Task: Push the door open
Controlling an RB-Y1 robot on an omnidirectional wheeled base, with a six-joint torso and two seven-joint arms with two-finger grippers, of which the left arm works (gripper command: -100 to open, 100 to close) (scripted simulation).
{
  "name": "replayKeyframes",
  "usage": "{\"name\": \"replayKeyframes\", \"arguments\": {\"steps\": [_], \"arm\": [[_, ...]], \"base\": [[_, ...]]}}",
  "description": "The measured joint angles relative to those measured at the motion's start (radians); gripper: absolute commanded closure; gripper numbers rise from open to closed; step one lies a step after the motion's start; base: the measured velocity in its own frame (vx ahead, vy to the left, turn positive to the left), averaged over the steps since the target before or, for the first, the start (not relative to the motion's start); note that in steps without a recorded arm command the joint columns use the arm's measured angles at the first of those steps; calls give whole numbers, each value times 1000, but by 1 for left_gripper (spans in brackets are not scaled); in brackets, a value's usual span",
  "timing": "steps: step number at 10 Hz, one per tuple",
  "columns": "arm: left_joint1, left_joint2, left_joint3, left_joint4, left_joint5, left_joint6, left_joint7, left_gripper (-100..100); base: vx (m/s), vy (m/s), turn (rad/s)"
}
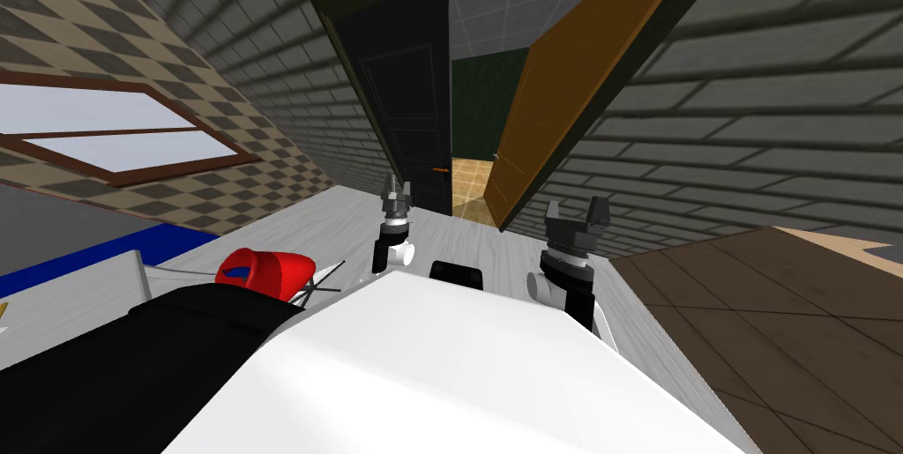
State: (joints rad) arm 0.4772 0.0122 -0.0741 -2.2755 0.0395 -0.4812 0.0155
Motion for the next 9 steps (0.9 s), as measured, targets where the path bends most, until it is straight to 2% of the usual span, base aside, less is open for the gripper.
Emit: {"name": "replayKeyframes", "arguments": {"steps": [3,4,6,7,9], "arm": [[-46,4,0,75,-2,-1,-4,-100],[-52,9,1,95,-1,-3,-3,-100],[-86,11,1,148,-3,1,-5,-100],[-110,18,8,178,1,3,-2,-100],[-136,21,11,224,1,5,-2,-100]], "base": [[59,30,-7],[70,42,-3],[80,48,-6],[68,29,-5],[64,33,-2]]}}
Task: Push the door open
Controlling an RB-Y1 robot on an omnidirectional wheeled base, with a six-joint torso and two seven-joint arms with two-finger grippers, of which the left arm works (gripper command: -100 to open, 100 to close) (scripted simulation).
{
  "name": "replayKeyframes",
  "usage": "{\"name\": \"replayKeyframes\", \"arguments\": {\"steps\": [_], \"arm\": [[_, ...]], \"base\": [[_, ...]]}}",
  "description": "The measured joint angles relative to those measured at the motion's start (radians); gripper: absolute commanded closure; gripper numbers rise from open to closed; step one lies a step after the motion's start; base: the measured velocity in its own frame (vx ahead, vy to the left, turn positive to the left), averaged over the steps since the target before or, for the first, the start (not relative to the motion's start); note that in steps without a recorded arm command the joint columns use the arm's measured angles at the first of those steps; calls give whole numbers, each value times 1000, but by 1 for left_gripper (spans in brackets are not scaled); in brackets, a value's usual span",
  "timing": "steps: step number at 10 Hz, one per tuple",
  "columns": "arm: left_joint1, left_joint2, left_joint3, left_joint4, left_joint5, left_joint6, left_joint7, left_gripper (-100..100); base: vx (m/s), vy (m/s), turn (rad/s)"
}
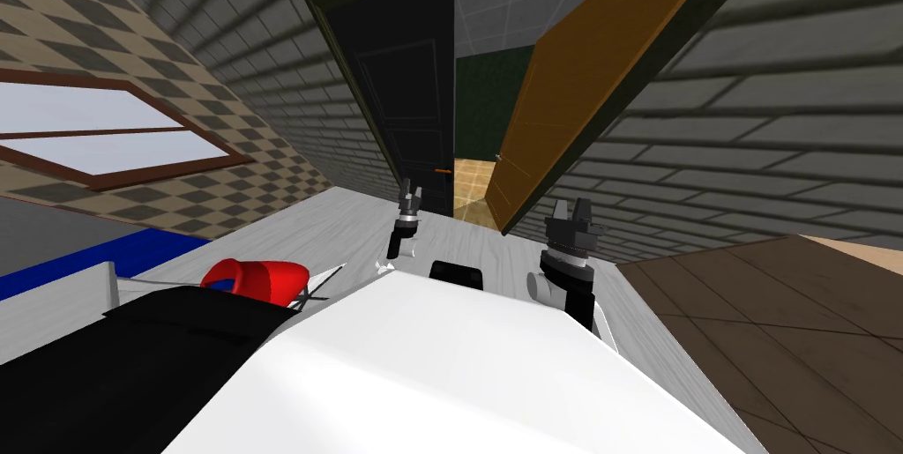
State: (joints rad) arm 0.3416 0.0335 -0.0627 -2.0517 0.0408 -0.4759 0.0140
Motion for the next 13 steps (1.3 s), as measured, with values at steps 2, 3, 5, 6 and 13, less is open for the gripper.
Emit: {"name": "replayKeyframes", "arguments": {"steps": [2,3,5,6,13], "arm": [[-35,3,3,57,0,-3,-1,-100],[-59,7,8,95,2,-3,0,-100],[-100,8,7,156,0,-1,-3,-100],[-106,8,6,175,0,1,-4,-100],[-220,19,19,361,3,4,-2,-100]], "base": [[54,39,-3],[69,46,-10],[84,56,-7],[56,36,1],[50,33,-4]]}}
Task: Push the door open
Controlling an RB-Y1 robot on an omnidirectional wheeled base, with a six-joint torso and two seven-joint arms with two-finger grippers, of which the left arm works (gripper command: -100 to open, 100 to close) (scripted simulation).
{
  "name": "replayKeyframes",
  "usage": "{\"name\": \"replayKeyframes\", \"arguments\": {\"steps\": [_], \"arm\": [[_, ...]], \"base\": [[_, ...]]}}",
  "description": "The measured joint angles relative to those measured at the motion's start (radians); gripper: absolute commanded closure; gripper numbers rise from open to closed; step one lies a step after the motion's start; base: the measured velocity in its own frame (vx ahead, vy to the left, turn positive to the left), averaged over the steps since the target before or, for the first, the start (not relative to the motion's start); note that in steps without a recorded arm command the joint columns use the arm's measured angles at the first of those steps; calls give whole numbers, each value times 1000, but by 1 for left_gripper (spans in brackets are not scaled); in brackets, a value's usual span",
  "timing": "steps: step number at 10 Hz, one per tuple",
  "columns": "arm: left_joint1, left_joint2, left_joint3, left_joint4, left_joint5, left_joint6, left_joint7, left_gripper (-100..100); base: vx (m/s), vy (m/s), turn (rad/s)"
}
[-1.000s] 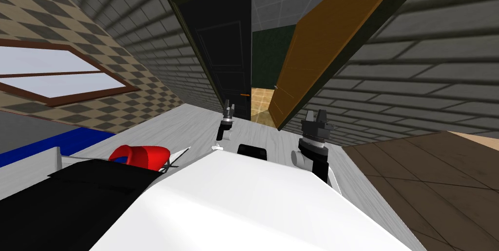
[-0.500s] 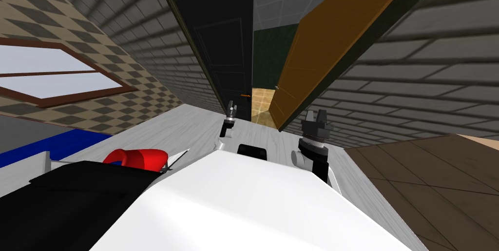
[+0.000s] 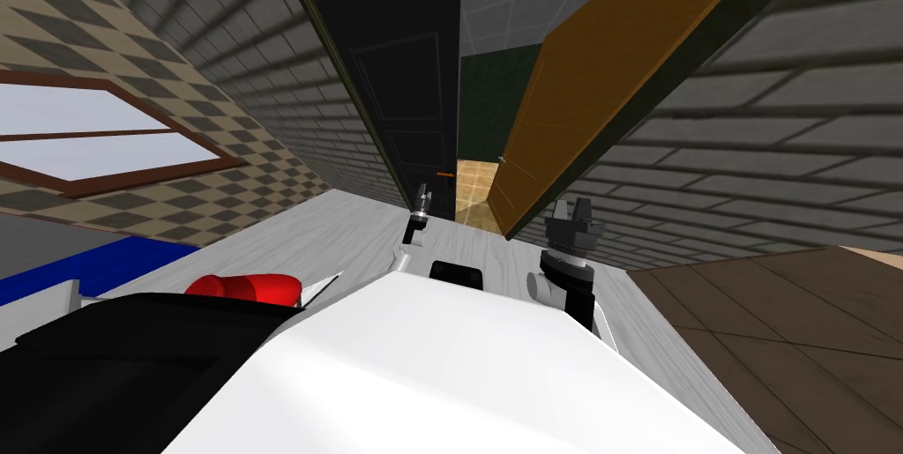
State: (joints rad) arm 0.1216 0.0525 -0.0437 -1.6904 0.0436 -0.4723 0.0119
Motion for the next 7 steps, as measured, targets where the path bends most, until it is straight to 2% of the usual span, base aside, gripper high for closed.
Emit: {"name": "replayKeyframes", "arguments": {"steps": [4,6,7], "arm": [[-58,2,4,95,0,4,-1,-100],[-98,0,8,162,0,1,-3,-100],[-107,1,8,185,0,0,-3,-100]], "base": [[46,41,-4],[49,32,-4],[52,40,-1]]}}
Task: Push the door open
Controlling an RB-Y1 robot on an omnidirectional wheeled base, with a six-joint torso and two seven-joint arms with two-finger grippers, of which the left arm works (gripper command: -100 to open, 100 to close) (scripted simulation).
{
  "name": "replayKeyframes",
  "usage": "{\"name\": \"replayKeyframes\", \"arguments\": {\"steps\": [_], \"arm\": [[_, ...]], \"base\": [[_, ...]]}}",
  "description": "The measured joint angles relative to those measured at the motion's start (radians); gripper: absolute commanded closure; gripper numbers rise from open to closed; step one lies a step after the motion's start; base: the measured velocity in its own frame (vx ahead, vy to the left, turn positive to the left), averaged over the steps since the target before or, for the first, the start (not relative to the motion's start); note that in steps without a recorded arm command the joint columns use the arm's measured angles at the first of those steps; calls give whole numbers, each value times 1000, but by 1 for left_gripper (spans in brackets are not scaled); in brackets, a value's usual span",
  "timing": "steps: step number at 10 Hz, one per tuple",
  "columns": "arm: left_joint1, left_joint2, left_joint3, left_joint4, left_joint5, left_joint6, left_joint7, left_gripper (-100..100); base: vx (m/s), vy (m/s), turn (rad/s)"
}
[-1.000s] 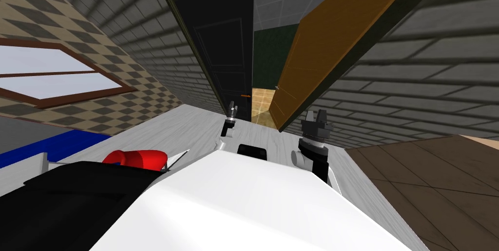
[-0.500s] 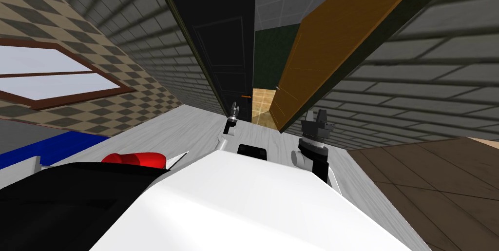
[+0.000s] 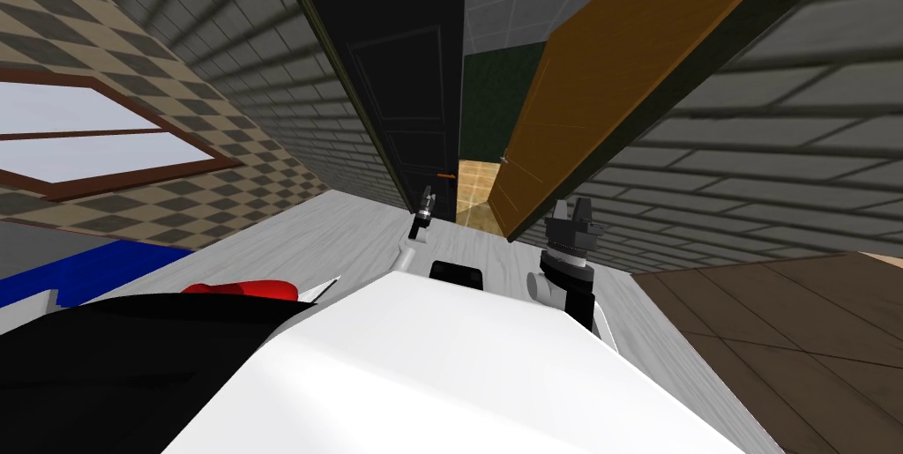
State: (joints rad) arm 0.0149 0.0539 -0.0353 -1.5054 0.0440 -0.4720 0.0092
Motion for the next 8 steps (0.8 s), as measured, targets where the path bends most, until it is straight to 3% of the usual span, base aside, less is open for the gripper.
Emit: {"name": "replayKeyframes", "arguments": {"steps": [6,8], "arm": [[-91,-2,7,146,0,12,-2,-100],[-136,-2,13,215,2,7,-2,-100]], "base": [[49,39,-4],[55,41,-5]]}}
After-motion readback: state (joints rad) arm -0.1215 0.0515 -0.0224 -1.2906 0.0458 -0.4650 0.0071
